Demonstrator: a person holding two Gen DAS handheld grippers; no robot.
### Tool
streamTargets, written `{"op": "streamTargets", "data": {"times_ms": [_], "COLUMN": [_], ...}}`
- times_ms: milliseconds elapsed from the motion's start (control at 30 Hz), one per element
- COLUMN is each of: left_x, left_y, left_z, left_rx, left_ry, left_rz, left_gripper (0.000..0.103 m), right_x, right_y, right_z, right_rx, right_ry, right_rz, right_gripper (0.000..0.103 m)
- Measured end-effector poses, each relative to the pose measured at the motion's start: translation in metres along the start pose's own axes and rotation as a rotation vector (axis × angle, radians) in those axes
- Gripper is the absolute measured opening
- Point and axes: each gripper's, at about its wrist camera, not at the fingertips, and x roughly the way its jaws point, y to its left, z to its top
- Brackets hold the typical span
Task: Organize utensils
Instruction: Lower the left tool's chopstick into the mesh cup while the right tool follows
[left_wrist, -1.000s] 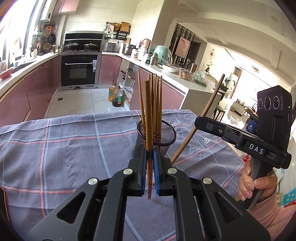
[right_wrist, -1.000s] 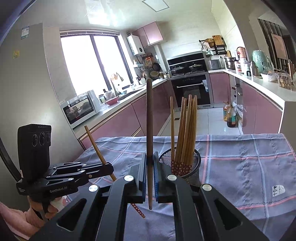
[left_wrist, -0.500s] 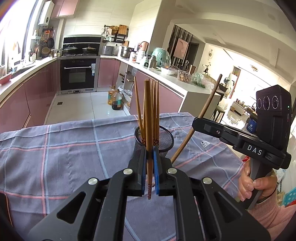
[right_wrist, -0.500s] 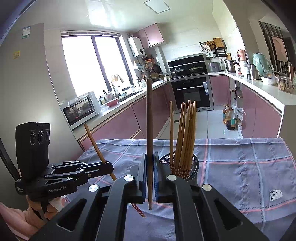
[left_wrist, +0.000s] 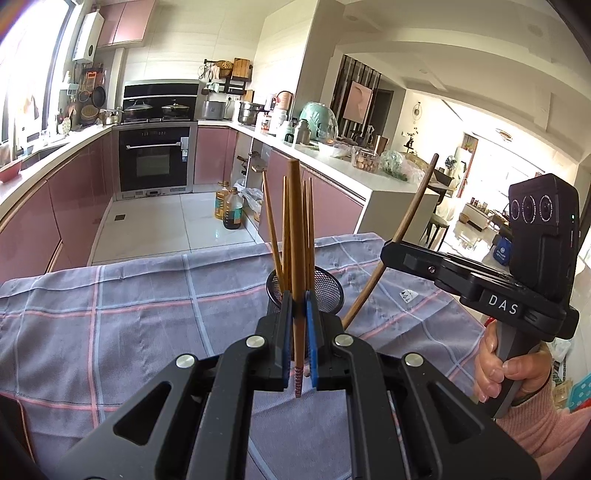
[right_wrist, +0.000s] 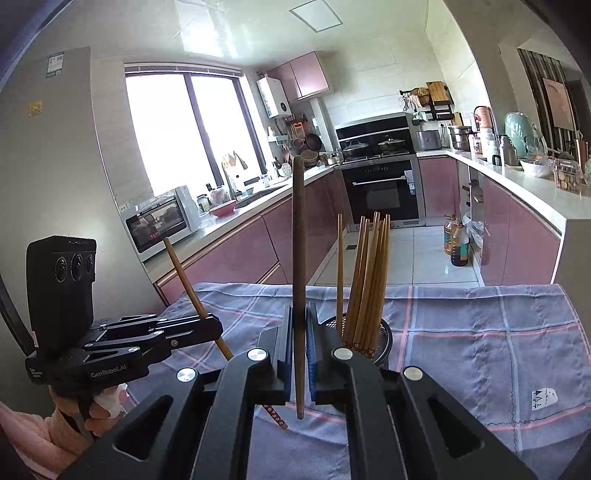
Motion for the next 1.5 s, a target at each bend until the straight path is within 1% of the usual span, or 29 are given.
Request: {"op": "streamTargets", "data": {"times_ms": [133,800,1200,1500], "left_x": [0.0,-0.005,-0.01,-0.012], "left_y": [0.0,-0.013,-0.011,-0.012], "left_z": [0.004,0.017,0.034,0.044], "left_rx": [-0.001,0.041,0.039,0.039], "left_ry": [-0.001,-0.031,-0.074,-0.103], "left_rz": [-0.014,-0.004,-0.004,-0.014], "left_gripper": [0.008,0.008,0.008,0.008], "right_x": [-0.001,-0.002,-0.005,-0.005], "right_y": [-0.002,-0.007,-0.012,-0.018], "right_z": [0.003,0.015,0.037,0.047], "right_rx": [-0.004,-0.017,-0.032,-0.032], "right_ry": [-0.006,-0.024,-0.058,-0.073], "right_rz": [-0.001,0.011,-0.003,-0.006], "right_gripper": [0.006,0.006,0.006,0.006]}}
